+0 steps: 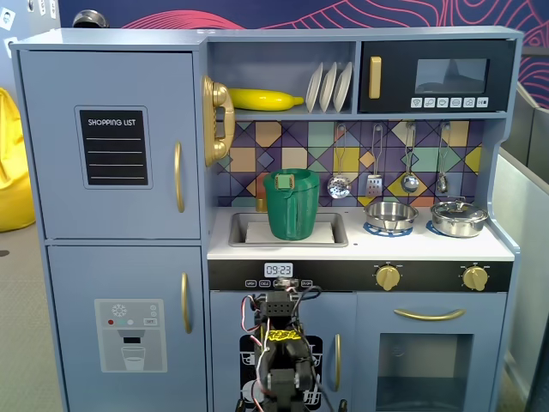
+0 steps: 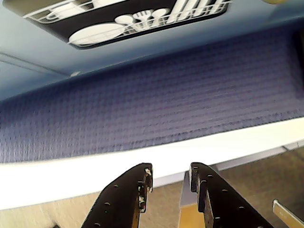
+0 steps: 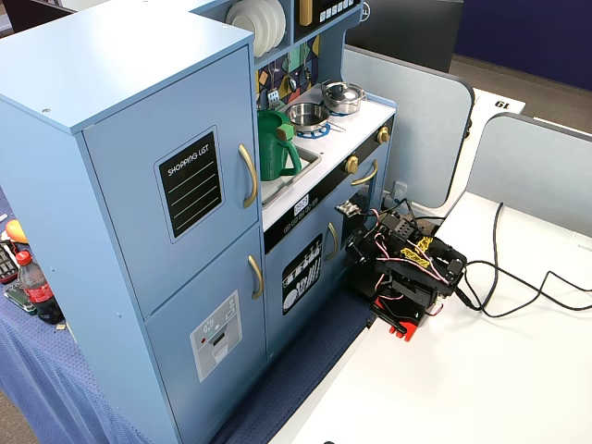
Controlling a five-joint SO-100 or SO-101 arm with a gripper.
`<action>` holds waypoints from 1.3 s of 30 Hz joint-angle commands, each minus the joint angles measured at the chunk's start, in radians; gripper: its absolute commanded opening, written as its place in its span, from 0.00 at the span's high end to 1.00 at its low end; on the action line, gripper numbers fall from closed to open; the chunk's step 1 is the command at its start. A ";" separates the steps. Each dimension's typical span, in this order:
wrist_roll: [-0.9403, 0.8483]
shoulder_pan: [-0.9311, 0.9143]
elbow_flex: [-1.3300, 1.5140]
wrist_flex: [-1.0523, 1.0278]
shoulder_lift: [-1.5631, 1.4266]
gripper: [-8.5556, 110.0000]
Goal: Open the left cabinet door
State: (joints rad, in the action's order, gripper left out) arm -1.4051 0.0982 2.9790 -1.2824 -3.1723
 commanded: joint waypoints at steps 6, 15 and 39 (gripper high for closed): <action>-0.054 0.380 -0.673 0.591 0.403 0.86; -0.009 0.482 -1.258 0.652 0.787 0.78; -0.201 0.807 -1.417 0.787 0.994 0.81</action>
State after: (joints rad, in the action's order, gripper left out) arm -1.5677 0.8115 1.6322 -0.4955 -2.1368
